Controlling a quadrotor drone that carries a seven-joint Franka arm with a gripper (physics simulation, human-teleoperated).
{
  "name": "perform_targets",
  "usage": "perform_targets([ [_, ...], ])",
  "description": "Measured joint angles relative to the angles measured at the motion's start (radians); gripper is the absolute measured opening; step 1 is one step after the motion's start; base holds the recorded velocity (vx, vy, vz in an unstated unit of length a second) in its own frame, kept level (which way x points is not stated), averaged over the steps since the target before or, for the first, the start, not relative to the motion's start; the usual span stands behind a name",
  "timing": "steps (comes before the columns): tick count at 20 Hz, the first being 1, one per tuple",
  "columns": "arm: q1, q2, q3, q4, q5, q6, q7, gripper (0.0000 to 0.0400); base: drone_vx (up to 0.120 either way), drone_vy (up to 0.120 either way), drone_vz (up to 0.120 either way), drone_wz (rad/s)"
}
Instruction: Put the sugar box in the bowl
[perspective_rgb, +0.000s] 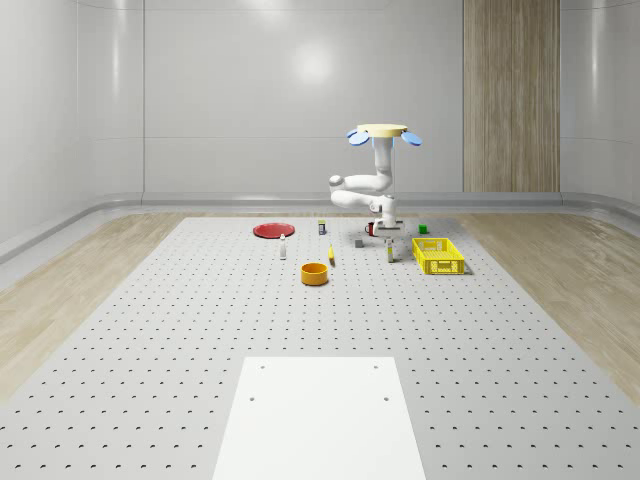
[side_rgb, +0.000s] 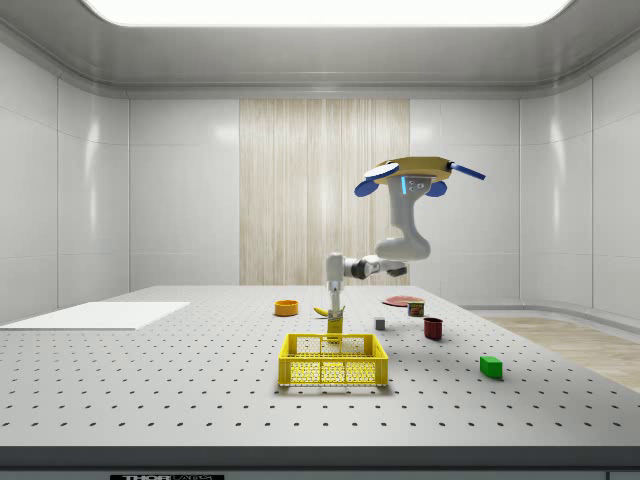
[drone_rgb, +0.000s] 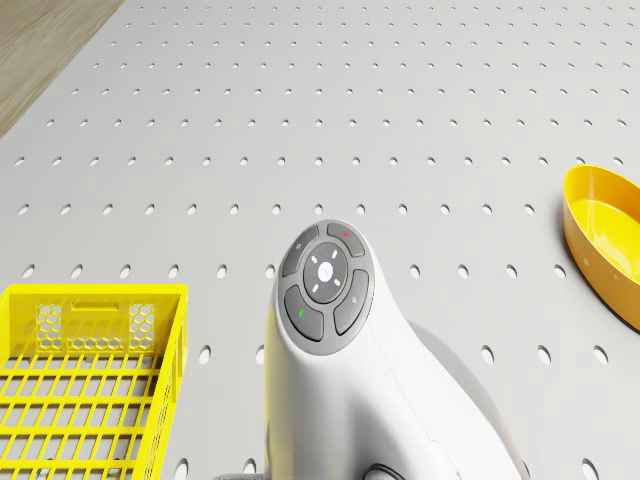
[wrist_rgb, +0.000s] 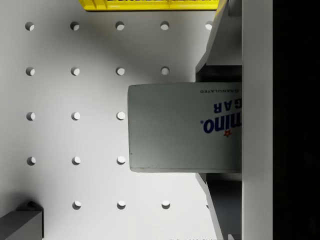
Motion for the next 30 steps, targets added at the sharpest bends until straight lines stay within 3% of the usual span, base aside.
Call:
perform_targets([
  [7, 0.003, -0.002, 0.079, -0.019, 0.074, -0.028, 0.008, 0.0165, 0.017, -0.011, 0.074, 0.0],
  [23, -0.002, -0.022, 0.122, -0.026, 0.121, -0.024, 0.015, 0.0165, 0.12, -0.12, 0.12, 0.0],
  [30, -0.004, -0.032, 0.124, -0.026, 0.126, -0.015, 0.018, 0.0165, 0.12, -0.12, 0.074, 0.0],
])
